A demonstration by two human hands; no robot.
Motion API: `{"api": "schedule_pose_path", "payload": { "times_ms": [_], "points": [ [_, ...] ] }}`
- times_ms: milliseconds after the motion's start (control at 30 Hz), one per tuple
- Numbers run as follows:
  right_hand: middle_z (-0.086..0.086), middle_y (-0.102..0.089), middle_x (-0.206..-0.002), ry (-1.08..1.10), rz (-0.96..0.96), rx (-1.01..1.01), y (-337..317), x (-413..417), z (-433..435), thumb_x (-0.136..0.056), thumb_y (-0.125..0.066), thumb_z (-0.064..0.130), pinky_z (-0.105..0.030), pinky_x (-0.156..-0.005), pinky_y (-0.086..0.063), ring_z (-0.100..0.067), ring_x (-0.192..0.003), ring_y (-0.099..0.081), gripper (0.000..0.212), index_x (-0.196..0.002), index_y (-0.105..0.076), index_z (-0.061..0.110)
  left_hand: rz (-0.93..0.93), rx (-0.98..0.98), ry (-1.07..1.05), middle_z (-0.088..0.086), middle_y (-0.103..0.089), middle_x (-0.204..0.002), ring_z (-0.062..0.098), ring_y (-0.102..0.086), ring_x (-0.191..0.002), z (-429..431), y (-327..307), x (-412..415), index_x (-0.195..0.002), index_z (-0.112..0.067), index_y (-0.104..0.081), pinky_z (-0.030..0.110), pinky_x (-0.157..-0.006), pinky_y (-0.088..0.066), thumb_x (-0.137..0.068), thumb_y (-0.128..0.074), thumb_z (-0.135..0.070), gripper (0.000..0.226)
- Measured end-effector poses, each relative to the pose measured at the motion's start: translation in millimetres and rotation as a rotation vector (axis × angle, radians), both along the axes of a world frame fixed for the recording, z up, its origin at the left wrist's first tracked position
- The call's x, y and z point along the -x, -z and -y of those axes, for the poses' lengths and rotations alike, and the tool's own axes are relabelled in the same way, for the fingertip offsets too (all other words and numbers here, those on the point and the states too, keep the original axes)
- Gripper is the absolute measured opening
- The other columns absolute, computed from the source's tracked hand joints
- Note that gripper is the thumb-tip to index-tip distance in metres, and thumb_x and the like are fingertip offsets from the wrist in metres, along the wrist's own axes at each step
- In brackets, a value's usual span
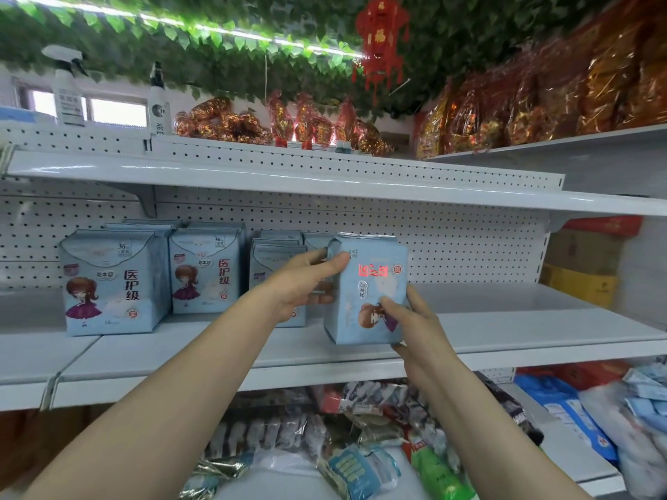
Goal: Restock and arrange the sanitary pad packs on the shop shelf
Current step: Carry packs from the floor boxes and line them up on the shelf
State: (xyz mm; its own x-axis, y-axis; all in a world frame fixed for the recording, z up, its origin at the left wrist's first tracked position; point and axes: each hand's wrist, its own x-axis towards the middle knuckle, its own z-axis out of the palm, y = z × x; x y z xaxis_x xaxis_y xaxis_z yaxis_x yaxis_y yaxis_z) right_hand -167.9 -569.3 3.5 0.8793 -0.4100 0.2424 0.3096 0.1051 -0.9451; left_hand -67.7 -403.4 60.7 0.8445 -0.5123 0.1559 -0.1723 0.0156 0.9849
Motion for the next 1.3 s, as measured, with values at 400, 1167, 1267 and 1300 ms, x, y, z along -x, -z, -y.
{"api": "schedule_pose_path", "payload": {
  "times_ms": [400,1167,1267,1300],
  "points": [
    [0.015,-0.076,-0.087,0.008,0.02,0.021,-8,-13,-3,-0.096,-0.057,0.054,-0.019,-0.073,-0.051,-0.002,-0.079,-0.067,0.027,-0.104,-0.072,0.032,-0.079,0.107,0.074,-0.007,-0.067,-0.13,0.019,-0.06,-0.122,-6,1,-3,-0.138,-0.034,-0.055,0.045,-0.107,-0.047,-0.068,-0.068,-0.068,0.078],
    [-0.005,-0.069,-0.124,-0.049,0.062,-0.308,12,-25,-20,-0.077,-0.081,0.017,-0.041,-0.082,-0.057,-0.017,-0.095,-0.075,0.098,-0.156,-0.024,0.028,-0.237,0.12,0.017,0.006,-0.076,-0.102,0.028,-0.07,-0.097,-16,37,-6,-0.118,-0.017,-0.059,0.053,-0.087,-0.058,-0.061,-0.084,-0.04,0.067],
    [-0.001,-0.071,-0.121,-0.058,0.039,-0.232,10,-28,-17,-0.072,-0.083,0.025,-0.039,-0.087,-0.054,-0.013,-0.099,-0.073,0.114,-0.159,-0.01,0.038,-0.195,0.111,0.023,0.003,-0.076,-0.099,0.023,-0.07,-0.087,-25,32,-9,-0.124,-0.015,-0.061,0.041,-0.079,-0.057,-0.063,-0.083,-0.031,0.067],
    [-0.002,-0.07,-0.124,-0.053,0.024,-0.212,9,-29,-15,-0.067,-0.084,0.028,-0.038,-0.088,-0.053,-0.017,-0.105,-0.071,0.118,-0.159,-0.01,0.039,-0.176,0.096,0.032,0.003,-0.076,-0.1,0.021,-0.07,-0.084,-28,29,-10,-0.123,-0.015,-0.063,0.036,-0.076,-0.054,-0.064,-0.083,-0.029,0.064]
  ]
}}
